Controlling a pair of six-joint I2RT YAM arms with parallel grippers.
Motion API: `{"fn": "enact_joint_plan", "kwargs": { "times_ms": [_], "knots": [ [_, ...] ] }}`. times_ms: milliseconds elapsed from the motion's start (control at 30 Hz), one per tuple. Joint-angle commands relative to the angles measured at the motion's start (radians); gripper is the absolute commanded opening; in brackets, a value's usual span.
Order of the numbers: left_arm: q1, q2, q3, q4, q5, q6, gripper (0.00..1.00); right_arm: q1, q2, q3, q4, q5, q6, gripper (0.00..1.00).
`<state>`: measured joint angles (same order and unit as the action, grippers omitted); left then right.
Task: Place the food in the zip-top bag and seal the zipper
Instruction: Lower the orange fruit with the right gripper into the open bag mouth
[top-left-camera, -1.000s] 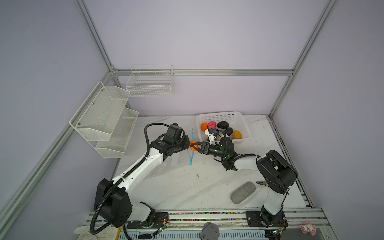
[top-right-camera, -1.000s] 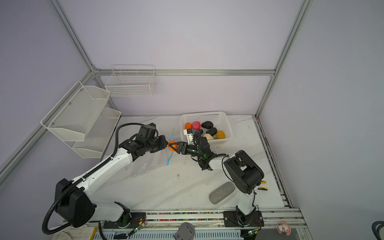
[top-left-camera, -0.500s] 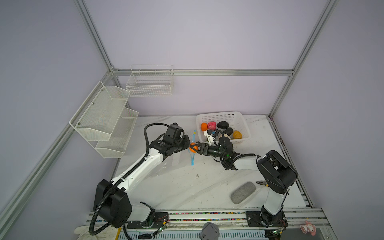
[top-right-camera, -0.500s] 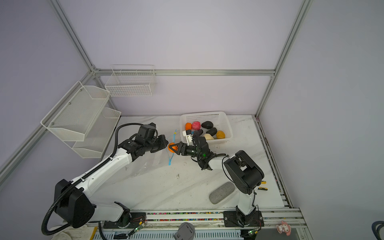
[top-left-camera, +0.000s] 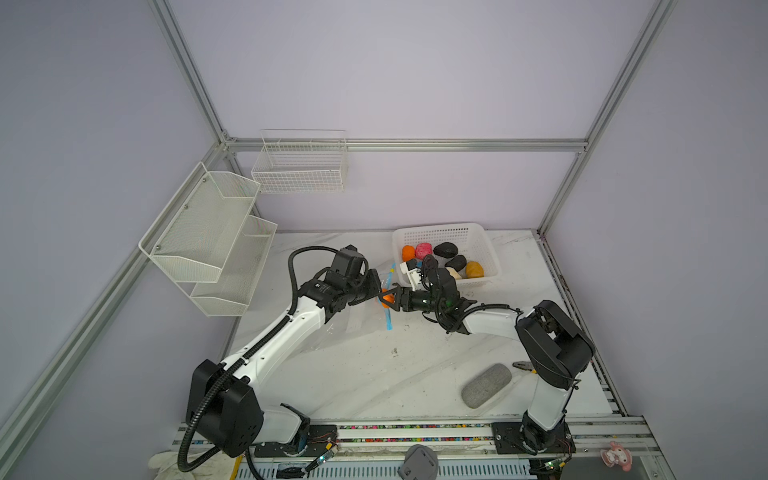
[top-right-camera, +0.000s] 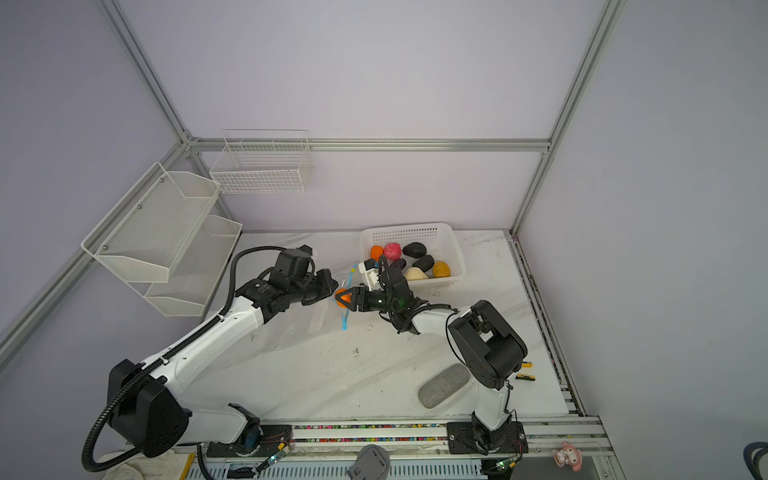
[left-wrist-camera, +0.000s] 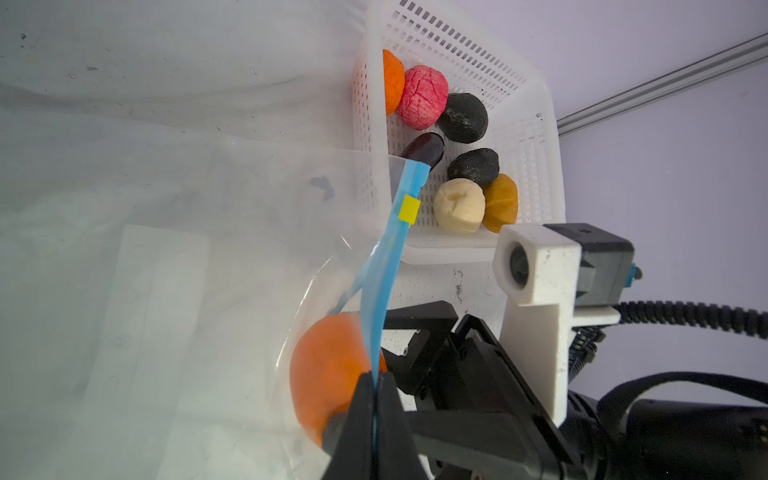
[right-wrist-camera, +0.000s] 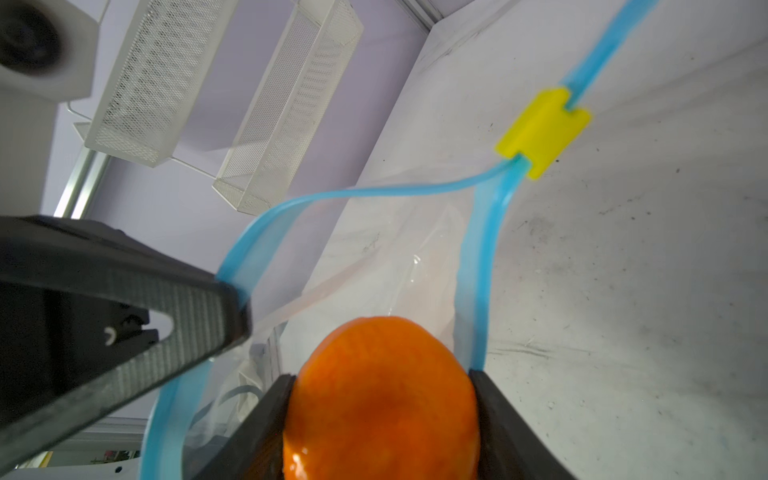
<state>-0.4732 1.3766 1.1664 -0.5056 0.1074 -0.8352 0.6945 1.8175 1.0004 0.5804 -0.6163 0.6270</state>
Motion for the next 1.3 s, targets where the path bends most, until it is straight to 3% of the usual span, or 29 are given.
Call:
{"fn": "enact_joint_plan", "kwargs": {
  "times_ms": [0,400,733,1000,1267],
  "knots": [
    [0.002,-0.040,-0.040,0.055,0.028,-0.016,0.00,0.017,-0.008,0.042,-0.101,0.023,-0.067,0.16],
    [0.002,-0.040,-0.063,0.071,0.038,-0.019,0.00,0.035,-0.004,0.100,-0.223,0.062,-0.145,0.21],
    [0.002,-0.045,-0.068,0.077,0.046,-0.021,0.00,0.039,-0.001,0.181,-0.380,0.124,-0.286,0.23],
    [0.002,-0.045,-0.075,0.083,0.055,-0.032,0.00,0.040,0.015,0.201,-0.387,0.115,-0.291,0.26],
    [0.002,-0.050,-0.083,0.087,0.058,-0.037,0.00,0.034,-0.021,0.158,-0.297,0.016,-0.275,0.24]
  ]
}}
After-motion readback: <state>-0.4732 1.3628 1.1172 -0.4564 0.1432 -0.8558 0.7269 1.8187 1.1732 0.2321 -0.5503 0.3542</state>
